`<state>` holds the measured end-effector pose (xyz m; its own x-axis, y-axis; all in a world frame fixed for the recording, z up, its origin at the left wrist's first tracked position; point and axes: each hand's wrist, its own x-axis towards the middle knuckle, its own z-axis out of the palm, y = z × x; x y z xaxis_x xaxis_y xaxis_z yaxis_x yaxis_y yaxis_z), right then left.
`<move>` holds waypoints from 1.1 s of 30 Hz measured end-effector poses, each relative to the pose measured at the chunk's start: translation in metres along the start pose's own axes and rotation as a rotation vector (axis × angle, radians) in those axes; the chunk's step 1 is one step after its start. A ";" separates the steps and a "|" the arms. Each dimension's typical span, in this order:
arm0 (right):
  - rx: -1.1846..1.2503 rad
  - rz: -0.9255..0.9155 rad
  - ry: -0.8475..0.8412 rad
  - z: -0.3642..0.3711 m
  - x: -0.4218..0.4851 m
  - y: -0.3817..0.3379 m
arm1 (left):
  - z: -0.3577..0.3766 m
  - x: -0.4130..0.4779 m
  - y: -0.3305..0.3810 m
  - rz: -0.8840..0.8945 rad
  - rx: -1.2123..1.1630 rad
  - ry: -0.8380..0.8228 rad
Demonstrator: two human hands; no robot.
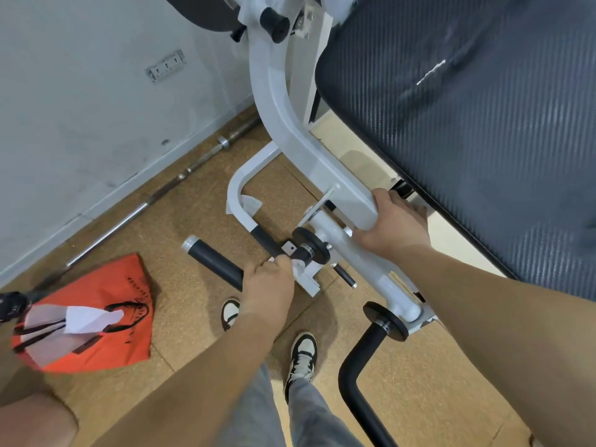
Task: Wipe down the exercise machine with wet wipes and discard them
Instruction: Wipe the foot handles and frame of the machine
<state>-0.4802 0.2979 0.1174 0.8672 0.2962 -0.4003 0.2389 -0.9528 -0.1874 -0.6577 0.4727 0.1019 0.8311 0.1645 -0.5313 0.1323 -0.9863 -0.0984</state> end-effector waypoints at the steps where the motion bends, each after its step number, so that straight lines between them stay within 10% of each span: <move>1: 0.001 0.003 0.007 0.000 0.000 0.000 | 0.002 -0.005 -0.004 0.024 0.052 0.029; 5: 0.015 -0.004 0.013 -0.001 -0.002 0.000 | -0.001 0.006 -0.011 0.016 0.099 -0.079; 12: 0.005 -0.007 0.039 0.000 -0.002 -0.001 | -0.038 0.054 -0.018 -0.155 -0.569 -0.669; 19: -0.002 -0.001 0.023 -0.001 -0.002 0.000 | 0.010 -0.009 -0.008 -0.004 0.043 0.027; 29: -0.001 -0.008 0.005 -0.008 -0.005 -0.004 | -0.035 0.038 -0.021 -0.015 -0.238 -0.449; 33: -0.032 -0.019 0.017 -0.011 -0.005 -0.007 | -0.004 0.005 -0.013 -0.040 -0.067 -0.111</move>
<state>-0.4815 0.3020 0.1305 0.8698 0.3130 -0.3815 0.2688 -0.9489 -0.1656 -0.6530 0.4860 0.1035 0.7600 0.2007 -0.6182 0.2035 -0.9768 -0.0670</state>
